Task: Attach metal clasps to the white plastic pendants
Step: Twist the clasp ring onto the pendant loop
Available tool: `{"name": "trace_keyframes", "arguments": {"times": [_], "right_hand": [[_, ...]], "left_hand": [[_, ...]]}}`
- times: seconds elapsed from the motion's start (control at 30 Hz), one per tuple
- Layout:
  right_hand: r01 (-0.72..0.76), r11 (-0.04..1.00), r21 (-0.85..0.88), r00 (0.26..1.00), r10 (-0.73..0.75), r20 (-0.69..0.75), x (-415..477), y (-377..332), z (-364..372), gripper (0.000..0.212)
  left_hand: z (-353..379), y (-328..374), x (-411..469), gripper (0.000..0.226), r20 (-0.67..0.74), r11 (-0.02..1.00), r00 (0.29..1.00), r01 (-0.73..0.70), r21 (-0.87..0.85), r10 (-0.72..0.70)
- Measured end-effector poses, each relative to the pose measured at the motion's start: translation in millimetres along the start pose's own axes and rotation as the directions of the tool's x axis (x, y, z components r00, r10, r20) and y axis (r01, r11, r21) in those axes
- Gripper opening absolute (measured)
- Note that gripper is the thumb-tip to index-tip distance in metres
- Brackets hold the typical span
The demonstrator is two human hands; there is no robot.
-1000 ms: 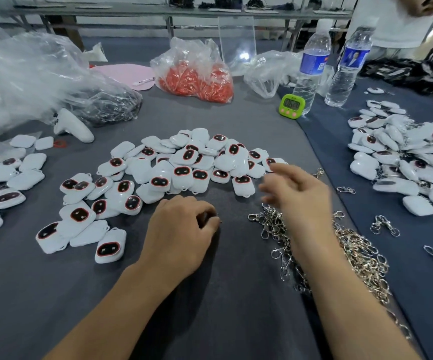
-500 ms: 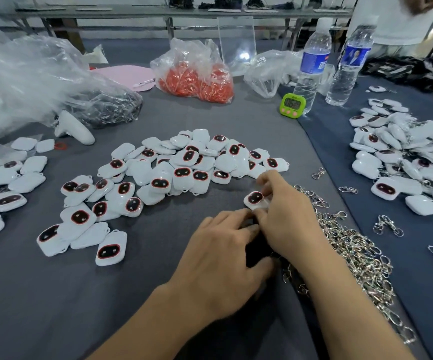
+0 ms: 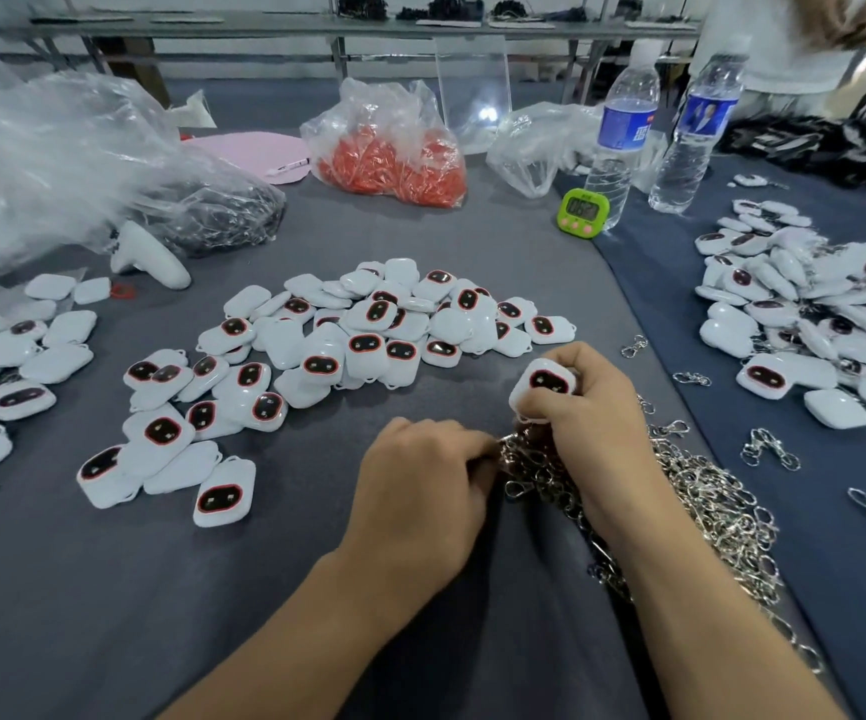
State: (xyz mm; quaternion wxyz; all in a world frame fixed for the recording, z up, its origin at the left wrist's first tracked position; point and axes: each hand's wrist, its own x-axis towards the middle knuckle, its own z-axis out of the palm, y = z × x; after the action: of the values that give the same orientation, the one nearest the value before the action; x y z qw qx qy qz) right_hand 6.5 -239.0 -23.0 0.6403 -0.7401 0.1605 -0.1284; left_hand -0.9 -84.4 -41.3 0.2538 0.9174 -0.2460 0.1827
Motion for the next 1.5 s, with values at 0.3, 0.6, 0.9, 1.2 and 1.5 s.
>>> {"name": "trace_keyframes", "arguments": {"times": [0.3,0.6,0.9,1.2,1.5], "right_hand": [[0.047,0.984,0.172,0.993,-0.065,0.103,-17,-3,13,0.029],[0.149,0.983,-0.110,0.979,-0.130,0.158,-21,-2,22,0.018],[0.210,0.954,-0.213,0.977,-0.197,0.080,-23,-2,24,0.014],[0.155,0.988,-0.026,0.987,-0.153,0.044,-26,-5,31,0.019],[0.156,0.982,-0.103,0.987,-0.151,0.054,-25,-4,30,0.019]], "left_hand": [[-11,-15,12,0.021,0.010,0.763,0.905,0.364,-0.534,-0.425],[-16,-20,15,0.034,0.051,0.552,0.890,0.324,-0.769,-0.453],[-21,-20,11,0.027,-0.020,0.769,0.929,0.295,-0.568,-0.370],[-21,-24,13,0.015,0.051,0.646,0.901,0.347,-0.680,-0.431],[-19,-27,14,0.027,0.082,0.581,0.913,0.322,-0.748,-0.400]]}}
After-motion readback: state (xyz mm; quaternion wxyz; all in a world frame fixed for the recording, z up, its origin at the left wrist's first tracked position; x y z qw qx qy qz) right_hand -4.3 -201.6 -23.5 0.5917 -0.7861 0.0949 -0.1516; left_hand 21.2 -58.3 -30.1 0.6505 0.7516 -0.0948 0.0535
